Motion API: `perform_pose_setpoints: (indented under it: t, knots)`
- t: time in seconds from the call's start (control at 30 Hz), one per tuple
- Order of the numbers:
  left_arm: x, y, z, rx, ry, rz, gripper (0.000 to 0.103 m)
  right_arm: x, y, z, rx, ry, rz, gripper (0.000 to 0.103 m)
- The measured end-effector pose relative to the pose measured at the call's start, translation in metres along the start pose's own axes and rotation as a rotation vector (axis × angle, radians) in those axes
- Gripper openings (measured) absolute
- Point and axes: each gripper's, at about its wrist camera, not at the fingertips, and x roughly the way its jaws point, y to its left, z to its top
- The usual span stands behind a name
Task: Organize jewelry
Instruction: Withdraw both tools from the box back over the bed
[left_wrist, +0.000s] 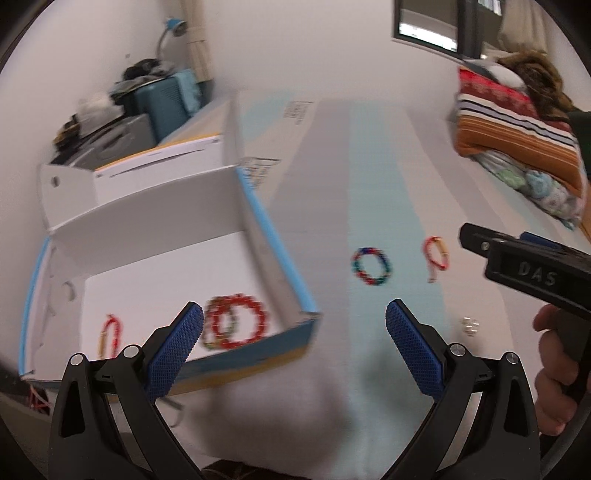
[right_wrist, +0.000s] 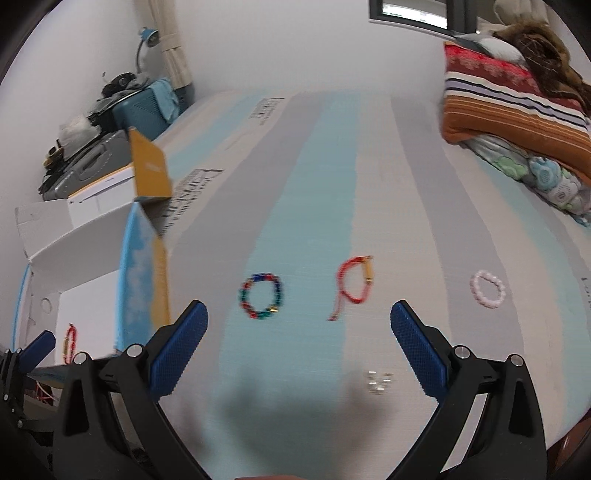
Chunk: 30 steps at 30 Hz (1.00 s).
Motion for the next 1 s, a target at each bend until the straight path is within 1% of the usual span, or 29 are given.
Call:
perform_pose_setpoints:
  t: [0.13, 0.4, 0.43, 0.53, 0.6, 0.77, 1.0]
  knots:
    - [0.007, -0.033, 0.0, 0.045, 0.006, -0.038, 0.097, 0.004, -0.031, -0.002, 0.027, 0.007, -0.029, 0.095]
    - [0.03, -0.089, 0.0, 0.105, 0.053, -0.061, 0.097, 0.015, -0.099, -0.004, 0.086, 0.018, -0.09, 0.095]
    - [0.033, -0.096, 0.0, 0.115, 0.055, -0.072, 0.097, 0.017, -0.106, -0.005, 0.097, 0.02, -0.093, 0.095]
    - [0.041, -0.118, -0.003, 0.152, 0.052, -0.074, 0.097, 0.026, -0.13, -0.008, 0.144, 0.037, -0.091, 0.095]
    - [0.049, -0.131, -0.004, 0.154, 0.062, -0.091, 0.097, 0.034, -0.142, -0.009, 0.156, 0.044, -0.103, 0.095]
    - [0.07, -0.154, -0.002, 0.156, 0.09, -0.135, 0.097, 0.05, -0.17, -0.009, 0.208, 0.059, -0.112, 0.095]
    - [0.108, -0.177, -0.006, 0.17, 0.145, -0.16, 0.097, 0.081, -0.204, -0.011, 0.25, 0.088, -0.135, 0.095]
